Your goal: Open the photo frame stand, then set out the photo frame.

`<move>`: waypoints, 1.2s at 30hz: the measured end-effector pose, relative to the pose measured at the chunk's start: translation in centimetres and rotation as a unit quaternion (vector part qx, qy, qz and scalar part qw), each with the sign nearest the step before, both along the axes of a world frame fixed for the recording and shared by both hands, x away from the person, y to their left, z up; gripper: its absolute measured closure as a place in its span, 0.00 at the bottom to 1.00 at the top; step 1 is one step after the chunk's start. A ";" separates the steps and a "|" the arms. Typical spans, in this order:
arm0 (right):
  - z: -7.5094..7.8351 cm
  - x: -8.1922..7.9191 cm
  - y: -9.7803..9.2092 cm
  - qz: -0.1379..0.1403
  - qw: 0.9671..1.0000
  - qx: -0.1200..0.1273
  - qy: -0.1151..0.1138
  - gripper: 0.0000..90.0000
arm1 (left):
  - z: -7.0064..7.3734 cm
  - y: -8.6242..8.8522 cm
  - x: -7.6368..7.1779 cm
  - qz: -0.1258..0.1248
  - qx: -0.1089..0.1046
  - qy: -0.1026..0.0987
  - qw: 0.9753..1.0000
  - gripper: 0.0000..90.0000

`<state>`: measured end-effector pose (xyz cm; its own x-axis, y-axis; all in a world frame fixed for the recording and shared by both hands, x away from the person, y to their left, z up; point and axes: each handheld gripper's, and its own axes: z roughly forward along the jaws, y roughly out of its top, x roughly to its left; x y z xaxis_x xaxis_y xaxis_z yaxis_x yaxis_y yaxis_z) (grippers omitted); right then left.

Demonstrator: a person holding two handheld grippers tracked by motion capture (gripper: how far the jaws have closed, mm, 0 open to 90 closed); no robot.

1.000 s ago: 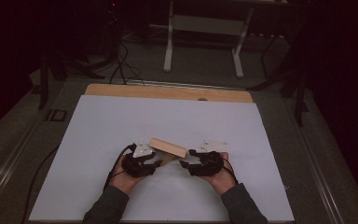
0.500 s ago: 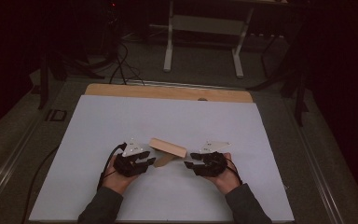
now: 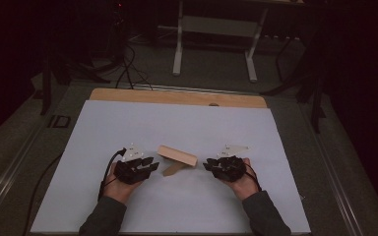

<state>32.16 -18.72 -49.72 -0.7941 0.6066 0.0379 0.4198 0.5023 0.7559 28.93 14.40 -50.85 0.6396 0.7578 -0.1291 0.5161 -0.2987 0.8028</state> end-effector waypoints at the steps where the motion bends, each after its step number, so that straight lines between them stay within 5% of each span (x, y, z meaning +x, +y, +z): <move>1: 0.1 0.2 0.0 -0.003 1.000 0.001 -0.001 0.83 | 0.1 0.0 0.1 -0.002 -0.002 0.000 1.000 0.75; 17: 0.0 2.1 1.6 -0.040 0.999 0.018 -0.016 1.00 | 0.2 -0.9 1.0 -0.014 -0.010 -0.001 1.000 0.99; 36: -0.2 2.9 3.1 -0.041 0.998 0.041 -0.009 1.00 | -0.1 -2.6 1.7 -0.027 0.005 0.000 1.000 1.00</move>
<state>35.01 -15.61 -49.93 -0.7433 0.6647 0.0754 0.4425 0.4039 0.8007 30.64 11.81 -50.94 0.6795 0.7233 -0.1231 0.4997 -0.3335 0.7994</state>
